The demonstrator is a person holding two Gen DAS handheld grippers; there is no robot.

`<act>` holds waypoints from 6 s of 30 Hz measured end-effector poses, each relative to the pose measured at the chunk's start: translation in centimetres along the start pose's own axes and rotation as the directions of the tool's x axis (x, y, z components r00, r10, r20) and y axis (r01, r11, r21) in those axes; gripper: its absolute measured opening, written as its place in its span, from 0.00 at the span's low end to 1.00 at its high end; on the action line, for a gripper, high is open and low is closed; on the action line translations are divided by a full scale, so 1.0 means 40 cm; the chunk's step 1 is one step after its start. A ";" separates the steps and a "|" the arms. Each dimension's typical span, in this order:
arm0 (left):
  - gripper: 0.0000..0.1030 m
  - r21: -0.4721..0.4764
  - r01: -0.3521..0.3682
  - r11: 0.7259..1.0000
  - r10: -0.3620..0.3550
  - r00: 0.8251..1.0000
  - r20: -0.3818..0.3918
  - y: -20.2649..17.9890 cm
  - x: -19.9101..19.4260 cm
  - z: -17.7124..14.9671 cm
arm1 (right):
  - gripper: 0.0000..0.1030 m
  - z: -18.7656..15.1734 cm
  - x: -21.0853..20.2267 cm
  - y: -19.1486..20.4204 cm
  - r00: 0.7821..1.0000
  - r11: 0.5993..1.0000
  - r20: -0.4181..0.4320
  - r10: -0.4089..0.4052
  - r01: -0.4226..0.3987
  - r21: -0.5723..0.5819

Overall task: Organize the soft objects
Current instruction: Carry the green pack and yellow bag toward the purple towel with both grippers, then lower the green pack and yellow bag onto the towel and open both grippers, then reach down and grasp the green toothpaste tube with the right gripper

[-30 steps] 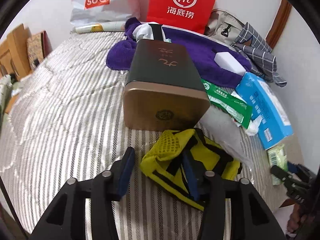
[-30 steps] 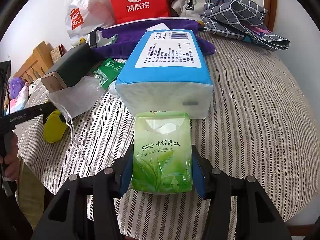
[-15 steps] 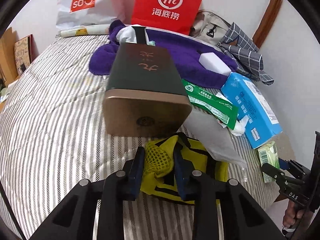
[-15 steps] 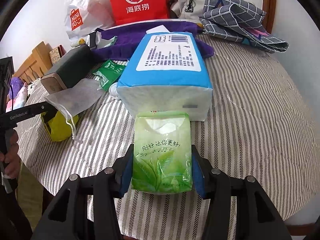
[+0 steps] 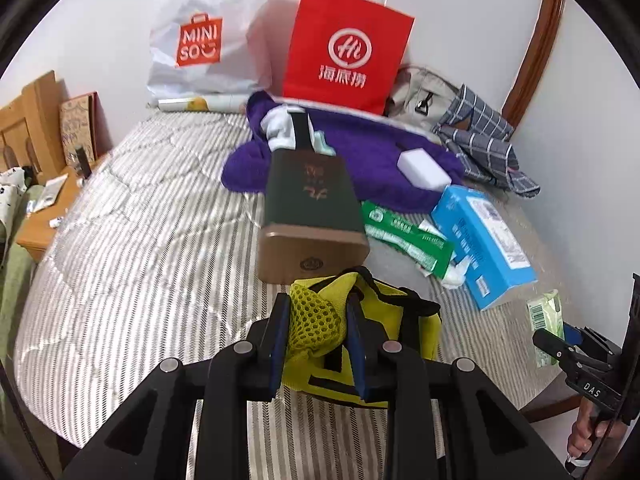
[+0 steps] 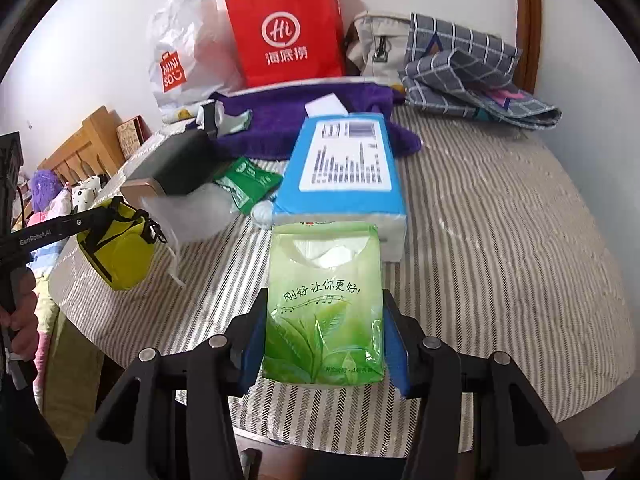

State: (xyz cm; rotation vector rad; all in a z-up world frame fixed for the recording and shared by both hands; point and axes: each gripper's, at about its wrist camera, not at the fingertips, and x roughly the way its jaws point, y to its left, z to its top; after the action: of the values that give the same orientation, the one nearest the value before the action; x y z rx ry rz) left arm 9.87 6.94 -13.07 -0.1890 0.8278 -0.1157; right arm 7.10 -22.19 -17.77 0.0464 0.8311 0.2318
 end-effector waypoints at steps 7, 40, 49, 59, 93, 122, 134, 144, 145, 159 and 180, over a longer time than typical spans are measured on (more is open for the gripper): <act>0.25 0.006 -0.013 1.000 0.012 0.999 0.043 -0.013 -0.059 0.033 | 0.49 0.042 -0.047 0.018 0.999 1.000 0.049 0.009 -0.009 -0.011; 0.25 0.064 -0.037 0.997 0.028 0.991 0.132 -0.084 -0.001 0.349 | 0.49 0.393 -0.021 0.060 0.985 0.996 0.169 0.028 -0.012 -0.091; 0.25 0.065 -0.036 0.997 0.027 0.992 0.123 -0.076 0.071 0.412 | 0.49 0.475 0.064 0.052 0.987 0.996 0.151 0.047 -0.035 -0.084; 0.25 0.056 -0.046 0.997 0.040 0.994 0.099 -0.053 0.151 0.477 | 0.49 0.560 0.154 0.067 0.988 0.994 0.137 0.070 -0.058 -0.095; 0.25 0.071 -0.071 0.995 0.075 0.996 -0.057 -0.056 0.428 0.552 | 0.49 0.729 0.523 -0.038 0.988 0.991 -0.089 0.124 -0.128 -0.034; 0.51 0.055 -0.004 0.998 0.014 0.983 -0.185 -0.069 0.519 0.548 | 0.72 0.709 0.502 -0.049 0.988 0.993 -0.102 0.113 -0.116 -0.032; 0.58 0.028 -0.069 0.997 0.072 0.990 -0.125 -0.013 0.334 0.485 | 0.57 0.511 0.326 0.079 0.977 0.967 -0.124 0.173 -0.192 -0.165; 0.62 0.002 -0.096 0.995 0.096 0.992 -0.086 0.054 0.208 0.391 | 0.52 0.351 0.310 0.230 0.961 0.901 -0.231 0.153 -0.232 -0.367; 0.62 0.000 -0.098 0.995 0.098 0.991 -0.086 0.059 0.202 0.384 | 0.52 0.343 0.317 0.240 0.960 0.895 -0.239 0.145 -0.231 -0.382; 0.62 -0.042 -0.097 0.994 0.093 0.992 -0.080 0.148 0.159 0.324 | 0.47 0.332 0.453 0.293 0.939 0.838 -0.343 -0.034 -0.160 -0.522; 0.62 -0.068 -0.107 0.992 0.098 0.988 -0.121 0.134 0.097 0.213 | 0.24 0.316 0.198 0.221 0.973 0.950 -0.147 0.180 -0.211 -0.231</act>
State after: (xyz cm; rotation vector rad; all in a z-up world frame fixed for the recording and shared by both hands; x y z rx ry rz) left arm 18.93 12.55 -11.37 -0.2111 0.9586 0.0009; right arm 19.90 -11.20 -13.85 -0.1198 0.9169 0.5282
